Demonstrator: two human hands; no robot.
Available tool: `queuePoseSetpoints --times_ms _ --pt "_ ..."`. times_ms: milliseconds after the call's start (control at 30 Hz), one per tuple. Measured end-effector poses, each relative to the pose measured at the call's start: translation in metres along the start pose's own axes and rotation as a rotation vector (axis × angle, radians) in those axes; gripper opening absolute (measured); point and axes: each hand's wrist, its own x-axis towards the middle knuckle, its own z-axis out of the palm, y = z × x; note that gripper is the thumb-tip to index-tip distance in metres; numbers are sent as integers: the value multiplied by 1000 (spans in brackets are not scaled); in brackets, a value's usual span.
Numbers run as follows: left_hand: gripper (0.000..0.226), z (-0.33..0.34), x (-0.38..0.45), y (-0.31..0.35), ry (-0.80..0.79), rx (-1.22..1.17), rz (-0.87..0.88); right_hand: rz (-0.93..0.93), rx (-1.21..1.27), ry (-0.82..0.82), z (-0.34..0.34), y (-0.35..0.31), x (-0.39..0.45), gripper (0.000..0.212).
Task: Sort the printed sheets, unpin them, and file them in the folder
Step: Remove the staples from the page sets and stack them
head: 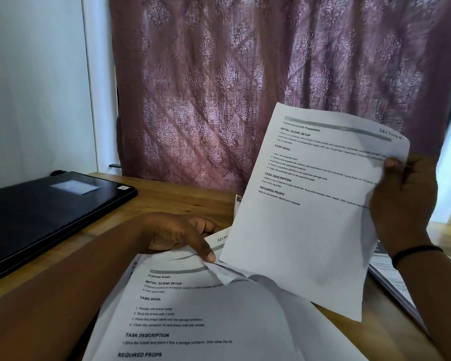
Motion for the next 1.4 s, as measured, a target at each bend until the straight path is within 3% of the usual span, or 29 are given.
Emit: queuePoseSetpoints --times_ms 167,333,500,633,733,800,967,1200,1400 --pt "56 0 1 -1 3 23 11 61 -39 -31 -1 4 3 21" --pt "50 1 0 1 29 20 1 11 -65 -173 0 2 -2 15" --pt "48 4 1 1 119 -14 30 33 -152 -492 7 4 -12 10" --pt "33 8 2 3 167 -56 62 291 -83 -802 20 11 -32 31" --pt "22 9 4 5 213 -62 80 463 -6 -1038 24 3 -50 18" --pt "15 8 4 3 242 -85 68 581 92 -1136 25 0 -55 20" --pt "45 6 1 0 316 -96 81 584 132 -1181 15 0 -38 28" --pt "98 -10 10 -6 314 -133 48 659 125 -1387 6 -6 -42 26" --pt "85 -12 14 -7 315 -176 -9 758 79 -1427 24 -20 -81 27"
